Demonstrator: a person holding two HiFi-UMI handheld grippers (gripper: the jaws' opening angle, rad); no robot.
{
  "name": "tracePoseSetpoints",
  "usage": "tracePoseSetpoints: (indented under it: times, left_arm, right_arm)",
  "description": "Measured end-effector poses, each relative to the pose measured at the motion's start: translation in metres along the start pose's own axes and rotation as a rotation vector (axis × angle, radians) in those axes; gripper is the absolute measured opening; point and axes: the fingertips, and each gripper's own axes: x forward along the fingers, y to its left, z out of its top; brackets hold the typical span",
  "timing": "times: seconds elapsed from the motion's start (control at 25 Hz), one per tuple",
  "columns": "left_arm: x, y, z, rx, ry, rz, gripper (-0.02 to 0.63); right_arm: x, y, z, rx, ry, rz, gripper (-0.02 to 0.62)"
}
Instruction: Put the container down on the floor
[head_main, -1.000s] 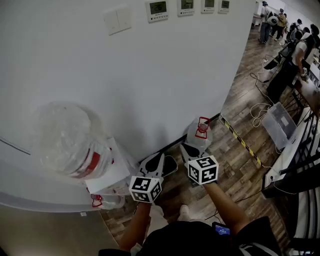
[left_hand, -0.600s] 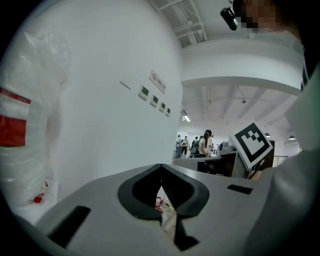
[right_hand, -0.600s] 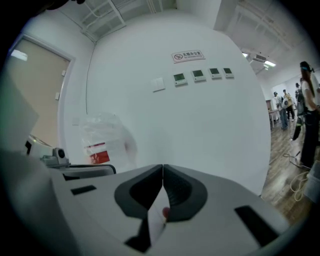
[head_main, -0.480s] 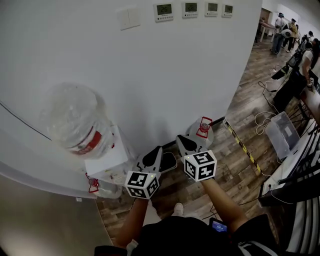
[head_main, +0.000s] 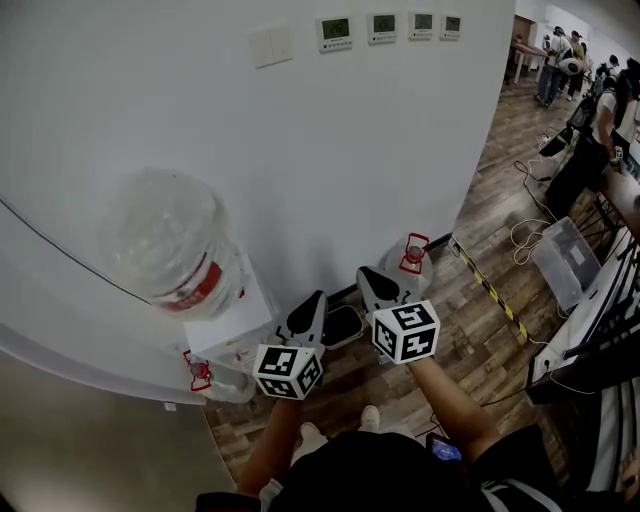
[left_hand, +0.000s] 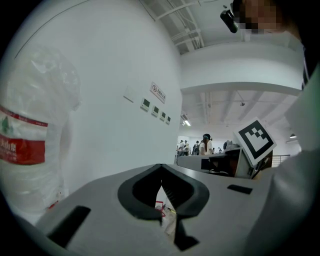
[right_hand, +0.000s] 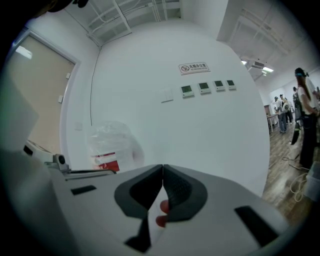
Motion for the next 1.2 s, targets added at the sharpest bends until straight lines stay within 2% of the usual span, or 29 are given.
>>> tracePoseSetpoints:
  times: [0.4, 0.6, 0.92, 1.2]
  left_arm:
    - [-0.038, 0.027, 0.028, 0.012, -0.018, -0.041, 0.017]
    - [-0.047, 0.044, 0.048, 0.027, -0.057, -0.045, 0.017]
    - [-0.051, 0.040, 0.065, 0.089, -0.079, -0.085, 0.017]
    - [-0.052, 0.038, 0.065, 0.078, -0.082, -0.110, 0.017]
  right_arm:
    - [-0.004, 0.047, 0.017, -0.009, -0.054, -0.055, 0.029]
    - [-0.002, 0.063, 0.025, -0.027, -0.068, -0.071, 0.029]
    - [-0.003, 0.078, 0.032, -0.050, -0.077, -0.088, 0.029]
    - [-0.009, 0.082, 0.038, -0.059, -0.105, -0.104, 0.029]
